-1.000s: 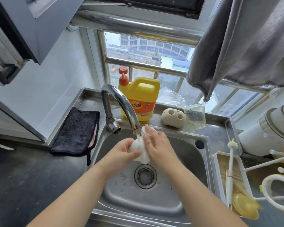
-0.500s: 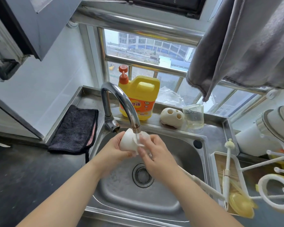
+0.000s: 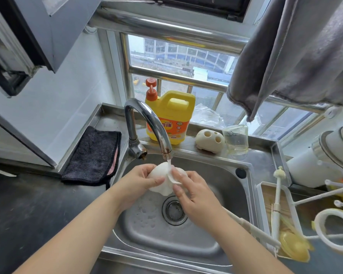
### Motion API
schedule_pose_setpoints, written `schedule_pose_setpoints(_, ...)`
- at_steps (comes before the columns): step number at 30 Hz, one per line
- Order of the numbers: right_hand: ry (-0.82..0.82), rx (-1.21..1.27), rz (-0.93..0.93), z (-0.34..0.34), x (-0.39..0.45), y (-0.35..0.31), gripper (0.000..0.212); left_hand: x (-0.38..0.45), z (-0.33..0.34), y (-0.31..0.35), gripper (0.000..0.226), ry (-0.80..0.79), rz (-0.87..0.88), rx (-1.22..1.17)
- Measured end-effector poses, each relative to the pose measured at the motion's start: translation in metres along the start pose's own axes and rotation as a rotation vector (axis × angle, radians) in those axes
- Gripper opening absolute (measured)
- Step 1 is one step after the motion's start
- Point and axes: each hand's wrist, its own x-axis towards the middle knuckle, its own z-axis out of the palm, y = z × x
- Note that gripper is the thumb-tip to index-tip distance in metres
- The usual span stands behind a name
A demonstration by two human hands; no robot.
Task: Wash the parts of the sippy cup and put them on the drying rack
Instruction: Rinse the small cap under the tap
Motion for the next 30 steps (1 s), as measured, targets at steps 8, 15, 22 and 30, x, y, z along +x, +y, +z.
schedule_pose_setpoints(8,0.031,-0.055,-0.06,0.004,0.019,-0.024,0.047,-0.001,0.01,0.001,0.045,-0.035,0.081,0.064)
schedule_pose_setpoints(15,0.035,-0.032,0.042,-0.006,0.014,-0.006,0.049,-0.003,0.007,-0.009,0.051,0.034,0.05,0.049)
schedule_pose_setpoints(22,0.025,-0.049,-0.093,-0.005,0.006,-0.019,0.05,-0.003,0.005,0.002,0.035,-0.041,0.043,-0.017)
schedule_pose_setpoints(30,0.038,-0.148,-0.037,-0.012,0.004,-0.004,0.047,-0.004,0.007,-0.006,0.035,0.011,0.038,0.029)
